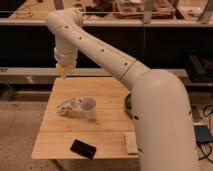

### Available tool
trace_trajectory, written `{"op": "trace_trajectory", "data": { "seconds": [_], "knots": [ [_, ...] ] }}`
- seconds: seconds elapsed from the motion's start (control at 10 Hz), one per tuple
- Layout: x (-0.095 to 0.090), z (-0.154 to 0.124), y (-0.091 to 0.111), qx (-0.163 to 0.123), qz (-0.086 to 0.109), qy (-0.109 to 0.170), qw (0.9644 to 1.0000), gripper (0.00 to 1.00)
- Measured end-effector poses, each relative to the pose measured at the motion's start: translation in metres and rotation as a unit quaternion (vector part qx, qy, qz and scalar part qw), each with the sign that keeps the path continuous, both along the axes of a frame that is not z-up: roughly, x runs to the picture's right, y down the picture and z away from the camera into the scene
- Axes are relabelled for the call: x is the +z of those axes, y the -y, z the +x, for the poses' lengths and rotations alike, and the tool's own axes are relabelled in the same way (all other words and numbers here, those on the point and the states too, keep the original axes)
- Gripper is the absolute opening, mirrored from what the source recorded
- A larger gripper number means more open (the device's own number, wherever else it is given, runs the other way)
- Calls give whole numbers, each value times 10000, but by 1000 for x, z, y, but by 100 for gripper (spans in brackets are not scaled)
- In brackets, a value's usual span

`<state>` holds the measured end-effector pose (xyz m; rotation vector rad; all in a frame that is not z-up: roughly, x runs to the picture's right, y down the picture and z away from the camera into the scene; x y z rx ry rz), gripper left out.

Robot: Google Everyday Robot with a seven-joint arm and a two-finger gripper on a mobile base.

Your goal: Knock the bottle over

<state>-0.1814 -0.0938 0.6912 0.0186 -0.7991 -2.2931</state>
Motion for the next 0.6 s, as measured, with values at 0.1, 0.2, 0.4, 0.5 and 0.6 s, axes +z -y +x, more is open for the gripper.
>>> {"op": "trace_trajectory", "data": {
  "seconds": [0.1, 0.2, 0.4, 0.5, 0.6],
  "knots": [
    [4, 1, 1, 28, 140, 5, 9999, 40],
    [8, 3, -5, 129, 215, -13, 9997, 40],
    [15, 6, -17, 292, 231, -49, 9993, 40],
    [15, 6, -17, 294, 238, -51, 9993, 40],
    [15, 4, -18, 277, 236, -39, 9993, 40]
  ]
}}
